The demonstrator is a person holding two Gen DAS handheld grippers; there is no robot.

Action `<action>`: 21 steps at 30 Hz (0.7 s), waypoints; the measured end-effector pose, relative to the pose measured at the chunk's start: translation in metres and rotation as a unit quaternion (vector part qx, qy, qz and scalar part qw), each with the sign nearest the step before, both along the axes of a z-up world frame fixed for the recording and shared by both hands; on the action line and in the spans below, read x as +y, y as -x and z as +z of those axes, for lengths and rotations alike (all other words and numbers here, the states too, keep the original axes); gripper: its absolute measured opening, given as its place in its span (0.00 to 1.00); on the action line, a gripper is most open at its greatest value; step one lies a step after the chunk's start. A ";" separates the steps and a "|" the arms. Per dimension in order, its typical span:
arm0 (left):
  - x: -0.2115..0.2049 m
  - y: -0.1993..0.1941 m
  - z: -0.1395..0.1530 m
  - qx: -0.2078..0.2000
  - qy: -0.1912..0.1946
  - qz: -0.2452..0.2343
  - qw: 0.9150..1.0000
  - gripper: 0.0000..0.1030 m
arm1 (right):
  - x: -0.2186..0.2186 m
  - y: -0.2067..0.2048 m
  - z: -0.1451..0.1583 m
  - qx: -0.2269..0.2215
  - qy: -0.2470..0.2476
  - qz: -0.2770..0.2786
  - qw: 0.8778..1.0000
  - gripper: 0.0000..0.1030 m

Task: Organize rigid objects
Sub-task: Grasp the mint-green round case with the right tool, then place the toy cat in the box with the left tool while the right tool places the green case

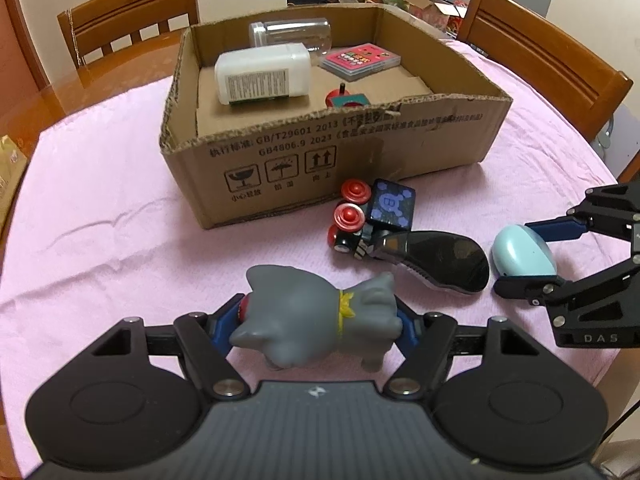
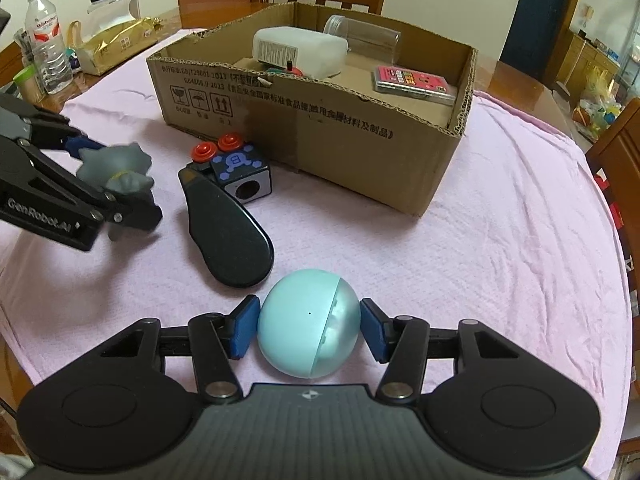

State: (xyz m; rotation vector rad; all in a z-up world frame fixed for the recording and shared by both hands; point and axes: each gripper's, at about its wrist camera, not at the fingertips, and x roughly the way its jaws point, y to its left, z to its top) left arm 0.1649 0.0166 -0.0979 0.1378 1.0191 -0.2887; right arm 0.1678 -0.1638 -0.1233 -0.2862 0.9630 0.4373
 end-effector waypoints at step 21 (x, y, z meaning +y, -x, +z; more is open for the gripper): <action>-0.012 -0.020 0.101 -0.059 -0.011 -0.032 0.998 0.70 | -0.017 -0.016 0.087 -0.038 0.003 0.091 0.995 0.58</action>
